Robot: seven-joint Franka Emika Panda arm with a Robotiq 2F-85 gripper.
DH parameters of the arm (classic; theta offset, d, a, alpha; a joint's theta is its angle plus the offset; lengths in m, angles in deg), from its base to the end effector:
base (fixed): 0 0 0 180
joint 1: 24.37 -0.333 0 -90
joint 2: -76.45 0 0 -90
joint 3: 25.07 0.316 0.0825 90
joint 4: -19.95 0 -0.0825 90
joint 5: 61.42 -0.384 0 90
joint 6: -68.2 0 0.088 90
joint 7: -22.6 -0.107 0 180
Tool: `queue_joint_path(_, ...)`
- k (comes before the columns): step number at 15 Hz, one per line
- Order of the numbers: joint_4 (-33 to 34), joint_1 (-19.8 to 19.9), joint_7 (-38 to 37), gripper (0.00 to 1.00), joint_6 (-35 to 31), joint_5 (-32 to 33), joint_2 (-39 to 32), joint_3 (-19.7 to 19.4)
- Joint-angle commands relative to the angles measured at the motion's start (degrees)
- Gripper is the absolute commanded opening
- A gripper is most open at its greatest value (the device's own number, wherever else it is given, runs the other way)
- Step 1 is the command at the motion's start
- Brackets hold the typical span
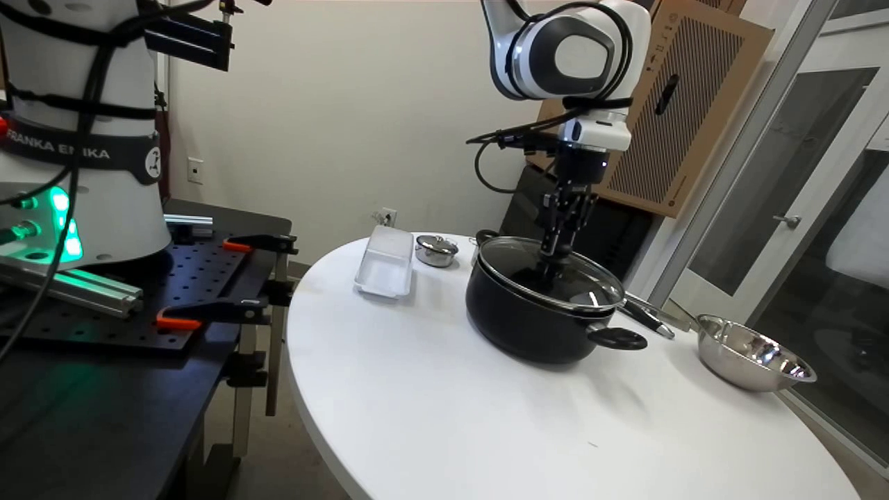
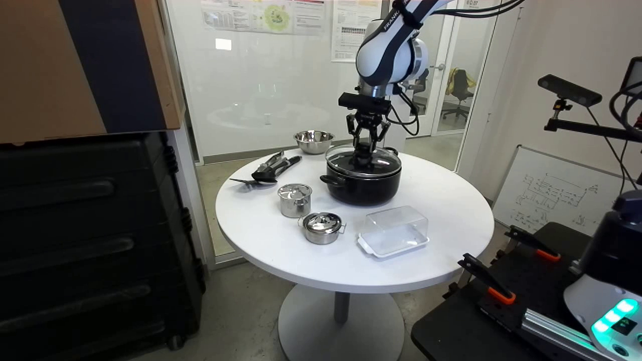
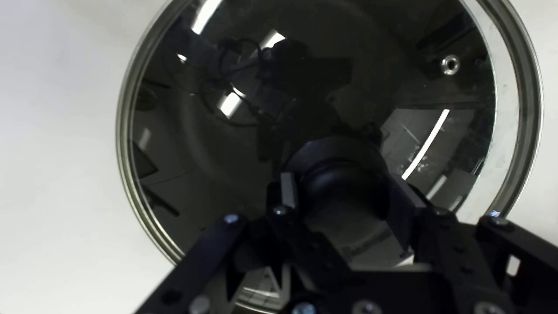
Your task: Place the lid on the pot
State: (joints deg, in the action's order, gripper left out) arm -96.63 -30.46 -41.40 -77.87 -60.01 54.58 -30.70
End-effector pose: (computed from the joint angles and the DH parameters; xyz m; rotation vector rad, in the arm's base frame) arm 0.6122 0.0072 0.2695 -2.6635 1.5966 -0.2193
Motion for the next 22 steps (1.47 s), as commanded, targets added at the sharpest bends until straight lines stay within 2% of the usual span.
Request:
queue_joint_path(1, 1.1, -0.82, -1.77, 0.26, 0.46, 1.06, -0.22, -1.31)
queue_joint_path(17, 1.29, -1.29, -1.8, 0.26, 0.94, 0.85, -1.68, -1.51)
queue_joint_path(18, 1.37, -1.29, -1.87, 0.63, 1.13, 0.87, -1.72, -1.56)
queue_joint_path(19, 1.42, -1.28, -2.01, 0.78, 1.15, 0.8, -1.76, -1.6)
queue_joint_path(22, 1.33, -1.0, -1.77, 0.98, 1.17, 0.34, -1.46, -1.46)
